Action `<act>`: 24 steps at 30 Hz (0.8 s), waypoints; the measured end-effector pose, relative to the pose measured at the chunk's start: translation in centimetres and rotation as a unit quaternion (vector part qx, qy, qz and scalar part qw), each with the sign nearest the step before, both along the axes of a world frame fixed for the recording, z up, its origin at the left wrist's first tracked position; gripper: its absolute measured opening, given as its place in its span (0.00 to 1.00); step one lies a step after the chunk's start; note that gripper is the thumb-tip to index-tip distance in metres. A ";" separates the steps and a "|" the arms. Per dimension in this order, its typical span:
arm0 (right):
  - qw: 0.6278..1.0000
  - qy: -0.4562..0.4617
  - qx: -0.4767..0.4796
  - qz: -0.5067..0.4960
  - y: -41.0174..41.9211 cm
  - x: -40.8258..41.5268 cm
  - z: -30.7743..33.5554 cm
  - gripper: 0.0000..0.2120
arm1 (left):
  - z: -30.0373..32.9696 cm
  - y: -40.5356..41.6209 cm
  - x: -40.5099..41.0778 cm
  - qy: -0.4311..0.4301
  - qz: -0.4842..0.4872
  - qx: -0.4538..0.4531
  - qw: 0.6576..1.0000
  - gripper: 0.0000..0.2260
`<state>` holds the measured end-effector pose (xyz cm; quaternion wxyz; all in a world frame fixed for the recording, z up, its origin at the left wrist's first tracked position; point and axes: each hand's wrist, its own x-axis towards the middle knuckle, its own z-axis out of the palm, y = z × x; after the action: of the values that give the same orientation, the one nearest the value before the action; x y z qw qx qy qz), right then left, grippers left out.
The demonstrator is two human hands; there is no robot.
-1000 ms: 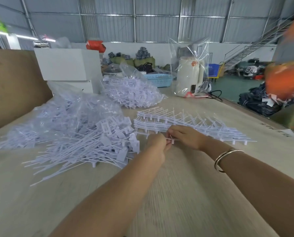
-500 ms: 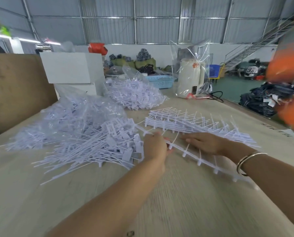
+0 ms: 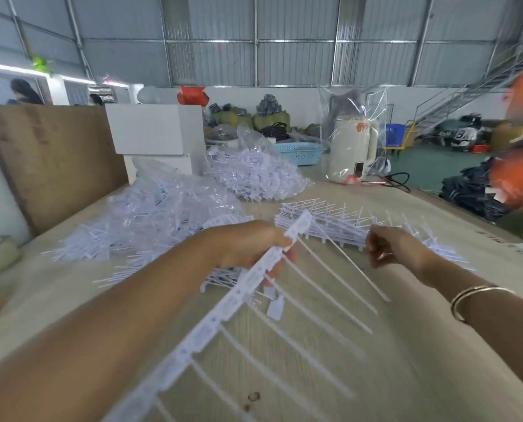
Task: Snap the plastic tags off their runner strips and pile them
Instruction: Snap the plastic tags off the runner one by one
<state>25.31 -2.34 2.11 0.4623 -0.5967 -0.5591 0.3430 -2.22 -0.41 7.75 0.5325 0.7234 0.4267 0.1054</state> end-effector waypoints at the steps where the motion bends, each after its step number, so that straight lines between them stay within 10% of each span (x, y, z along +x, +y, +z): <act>1: 0.999 -0.029 0.020 -0.013 -0.2 -0.6 0.0 0.21 | 0.0 -0.1 -0.8 0.028 -0.047 -0.019 0.998 0.12; 10: 0.964 -0.130 0.029 0.230 -2.2 -11.5 0.3 0.17 | -1.7 -1.1 -3.4 0.199 -0.074 0.150 0.966 0.10; 24: 0.964 0.051 0.112 0.236 -3.3 -15.8 -1.5 0.14 | -5.4 -2.7 -5.9 -0.045 0.046 0.226 0.972 0.12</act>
<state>9.49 -5.59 0.61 0.4597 -0.3737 -0.6951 0.4074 -8.14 -3.09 2.36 0.3685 0.7990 0.4001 0.2563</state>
